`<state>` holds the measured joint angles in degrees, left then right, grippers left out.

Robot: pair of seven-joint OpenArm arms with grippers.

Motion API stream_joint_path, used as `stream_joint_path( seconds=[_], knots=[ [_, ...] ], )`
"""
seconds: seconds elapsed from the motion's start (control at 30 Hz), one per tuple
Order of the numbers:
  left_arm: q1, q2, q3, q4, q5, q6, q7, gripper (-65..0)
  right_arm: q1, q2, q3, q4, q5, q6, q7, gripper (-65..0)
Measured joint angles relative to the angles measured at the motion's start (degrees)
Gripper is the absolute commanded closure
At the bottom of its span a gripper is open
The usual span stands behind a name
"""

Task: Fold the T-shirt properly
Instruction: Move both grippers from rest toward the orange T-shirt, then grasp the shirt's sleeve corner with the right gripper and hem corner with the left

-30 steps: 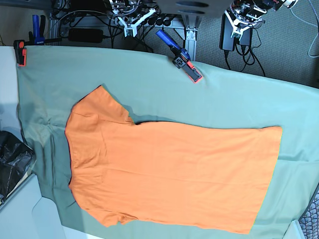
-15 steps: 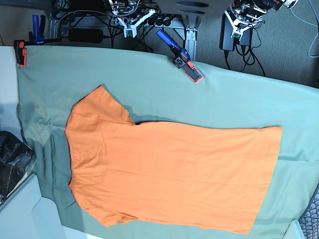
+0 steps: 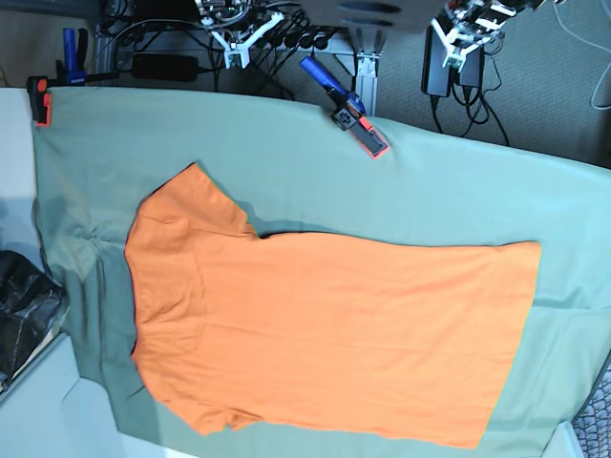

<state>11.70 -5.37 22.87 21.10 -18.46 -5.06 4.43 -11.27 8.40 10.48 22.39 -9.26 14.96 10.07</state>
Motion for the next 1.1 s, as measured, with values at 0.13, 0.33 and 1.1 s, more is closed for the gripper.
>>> stream_joint_path(
  seconds=[0.13, 0.33, 1.1],
  knots=[
    [7.3, -2.5, -6.5, 9.4, -3.6, -5.5, 0.4, 0.0, -6.7, 2.6, 0.0, 7.3, 0.8, 2.1, -0.2, 0.0],
    [18.9, -3.1, -19.6, 26.0, -9.2, -19.6, 0.9, 0.0, -19.2, 7.7, -0.2, 20.3, 13.6, 4.2, -0.6, 0.0],
    [41.1, -9.7, -38.4, 91.5, -26.9, -34.0, 22.7, -25.5, -37.3, 14.6, 19.1, 80.3, 48.6, 4.3, -17.7, -23.6]
  ],
)
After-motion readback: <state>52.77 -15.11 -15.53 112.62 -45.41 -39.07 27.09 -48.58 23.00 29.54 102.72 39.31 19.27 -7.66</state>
